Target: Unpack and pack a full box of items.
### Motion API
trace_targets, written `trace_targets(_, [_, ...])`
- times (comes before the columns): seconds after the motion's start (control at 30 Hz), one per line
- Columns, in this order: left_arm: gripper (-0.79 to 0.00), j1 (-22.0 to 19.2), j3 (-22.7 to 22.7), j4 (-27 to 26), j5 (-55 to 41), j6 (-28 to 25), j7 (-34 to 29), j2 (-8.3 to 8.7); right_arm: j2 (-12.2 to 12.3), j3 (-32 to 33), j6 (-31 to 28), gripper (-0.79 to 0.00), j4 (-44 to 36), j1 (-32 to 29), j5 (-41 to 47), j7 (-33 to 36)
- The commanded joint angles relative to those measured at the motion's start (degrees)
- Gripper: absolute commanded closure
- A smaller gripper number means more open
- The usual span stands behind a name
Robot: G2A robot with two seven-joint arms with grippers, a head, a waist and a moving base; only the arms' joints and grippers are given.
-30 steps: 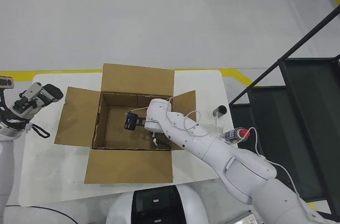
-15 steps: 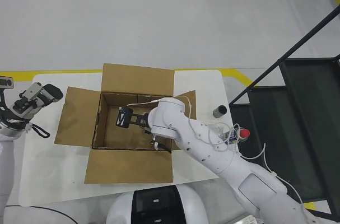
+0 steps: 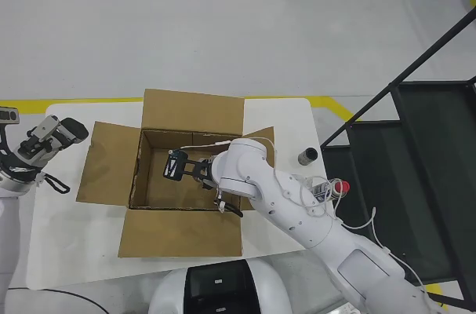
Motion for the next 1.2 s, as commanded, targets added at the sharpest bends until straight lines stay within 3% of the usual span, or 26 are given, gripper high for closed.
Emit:
trace_targets(0.0, [-0.785,0.0,0.0,0.0,0.0,0.0,0.0,0.00,0.0,0.0,0.0,0.000,0.0,0.0,0.0,0.0])
trace_targets(1.17, [-0.785,0.0,0.0,0.0,0.0,0.0,0.0,0.00,0.2,0.0,0.0,0.000,0.0,-0.9,-1.4,-1.9])
